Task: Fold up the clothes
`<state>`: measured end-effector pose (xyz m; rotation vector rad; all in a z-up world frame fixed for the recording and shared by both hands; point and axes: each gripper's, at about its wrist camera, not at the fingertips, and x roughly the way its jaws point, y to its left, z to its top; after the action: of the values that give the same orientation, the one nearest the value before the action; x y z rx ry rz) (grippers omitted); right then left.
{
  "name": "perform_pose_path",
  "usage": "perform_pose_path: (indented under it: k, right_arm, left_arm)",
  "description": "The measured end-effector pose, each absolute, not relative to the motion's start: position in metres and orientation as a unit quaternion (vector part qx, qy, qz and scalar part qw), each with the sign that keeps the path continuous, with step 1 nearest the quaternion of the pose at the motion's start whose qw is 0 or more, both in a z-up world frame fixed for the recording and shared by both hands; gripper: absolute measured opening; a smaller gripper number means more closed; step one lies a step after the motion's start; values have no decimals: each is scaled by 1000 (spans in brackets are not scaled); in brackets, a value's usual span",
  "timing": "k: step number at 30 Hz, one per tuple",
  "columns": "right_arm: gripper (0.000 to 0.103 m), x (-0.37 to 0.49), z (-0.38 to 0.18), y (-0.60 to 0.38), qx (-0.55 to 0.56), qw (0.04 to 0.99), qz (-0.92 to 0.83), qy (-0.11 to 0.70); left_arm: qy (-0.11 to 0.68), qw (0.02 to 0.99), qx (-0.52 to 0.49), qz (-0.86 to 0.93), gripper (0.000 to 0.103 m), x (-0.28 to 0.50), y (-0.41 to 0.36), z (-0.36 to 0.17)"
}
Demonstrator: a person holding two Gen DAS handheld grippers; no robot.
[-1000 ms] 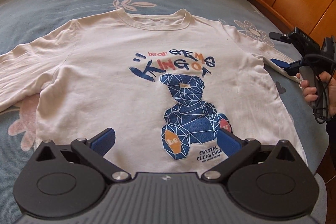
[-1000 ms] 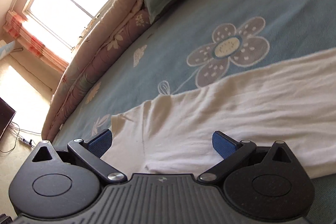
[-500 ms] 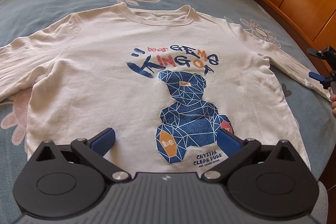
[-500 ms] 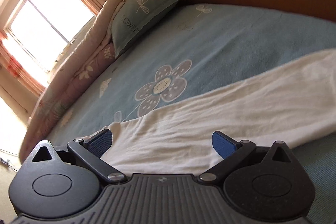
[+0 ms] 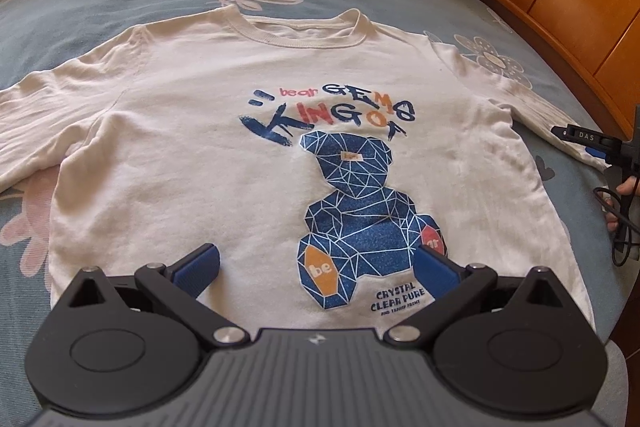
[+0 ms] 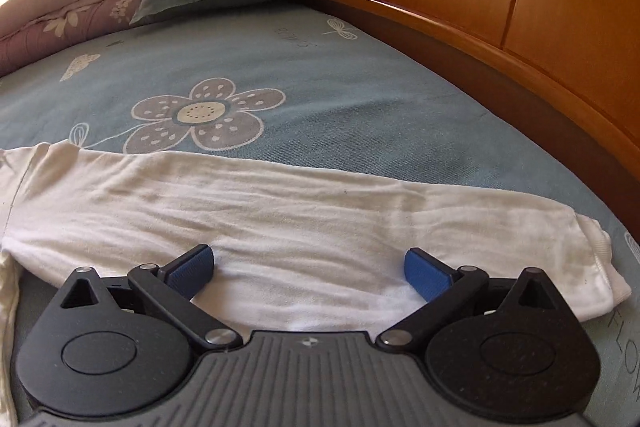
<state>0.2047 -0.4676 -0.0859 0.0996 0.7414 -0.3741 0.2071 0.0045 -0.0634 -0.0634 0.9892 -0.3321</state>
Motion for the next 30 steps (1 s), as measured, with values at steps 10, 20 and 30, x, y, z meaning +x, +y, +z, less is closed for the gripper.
perform_pose_path:
  k: [10, 20, 30]
  right_arm:
    - [103, 158, -71, -489, 42, 924, -177, 336]
    - [103, 150, -86, -520, 52, 915, -203, 345]
    - [103, 160, -62, -551, 74, 915, -230, 324]
  left_arm:
    - [473, 866, -34, -160, 102, 209, 6, -63]
    - [471, 867, -29, -160, 102, 207, 6, -63]
    - [470, 868, -26, -158, 102, 206, 6, -62]
